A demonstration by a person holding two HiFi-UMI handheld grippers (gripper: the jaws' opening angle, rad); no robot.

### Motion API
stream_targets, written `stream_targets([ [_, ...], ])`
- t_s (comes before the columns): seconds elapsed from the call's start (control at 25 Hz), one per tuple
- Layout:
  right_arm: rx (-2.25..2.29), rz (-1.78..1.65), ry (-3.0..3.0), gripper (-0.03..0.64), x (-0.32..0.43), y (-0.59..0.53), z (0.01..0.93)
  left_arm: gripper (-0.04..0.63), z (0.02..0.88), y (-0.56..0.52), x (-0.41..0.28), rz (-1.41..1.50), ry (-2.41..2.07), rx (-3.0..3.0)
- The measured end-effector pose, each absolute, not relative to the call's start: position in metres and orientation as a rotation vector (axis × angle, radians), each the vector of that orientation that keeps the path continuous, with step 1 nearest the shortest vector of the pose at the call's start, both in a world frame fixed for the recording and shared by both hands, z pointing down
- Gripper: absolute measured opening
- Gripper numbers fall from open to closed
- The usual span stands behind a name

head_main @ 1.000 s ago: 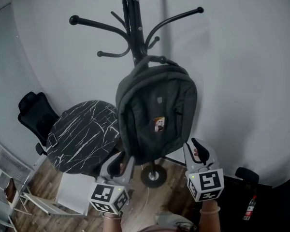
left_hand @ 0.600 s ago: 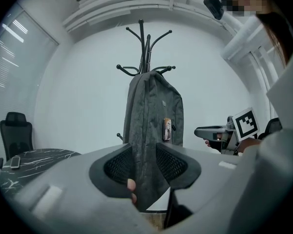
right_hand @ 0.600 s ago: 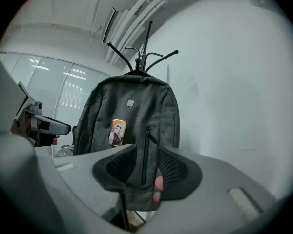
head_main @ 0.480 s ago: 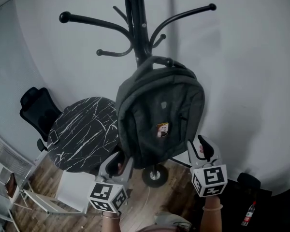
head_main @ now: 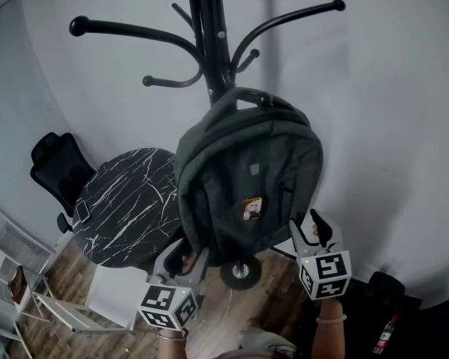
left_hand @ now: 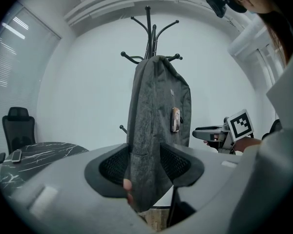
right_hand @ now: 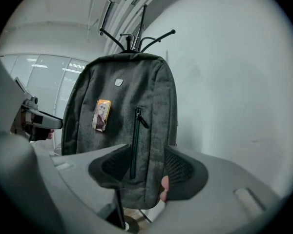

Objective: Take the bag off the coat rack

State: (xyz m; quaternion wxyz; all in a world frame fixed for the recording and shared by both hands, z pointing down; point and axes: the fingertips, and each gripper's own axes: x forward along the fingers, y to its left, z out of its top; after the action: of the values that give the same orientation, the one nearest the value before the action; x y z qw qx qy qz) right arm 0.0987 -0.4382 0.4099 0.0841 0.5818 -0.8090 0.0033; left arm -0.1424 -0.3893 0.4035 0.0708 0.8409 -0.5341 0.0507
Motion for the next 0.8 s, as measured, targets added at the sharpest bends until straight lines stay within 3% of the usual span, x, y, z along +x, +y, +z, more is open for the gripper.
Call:
stream_targets([
  [0.8,1.656,0.228,-2.453,0.282,0.111,-0.486,0.466,0.229,0.431,-0.42,-0.145,0.202,-1.613,2.456],
])
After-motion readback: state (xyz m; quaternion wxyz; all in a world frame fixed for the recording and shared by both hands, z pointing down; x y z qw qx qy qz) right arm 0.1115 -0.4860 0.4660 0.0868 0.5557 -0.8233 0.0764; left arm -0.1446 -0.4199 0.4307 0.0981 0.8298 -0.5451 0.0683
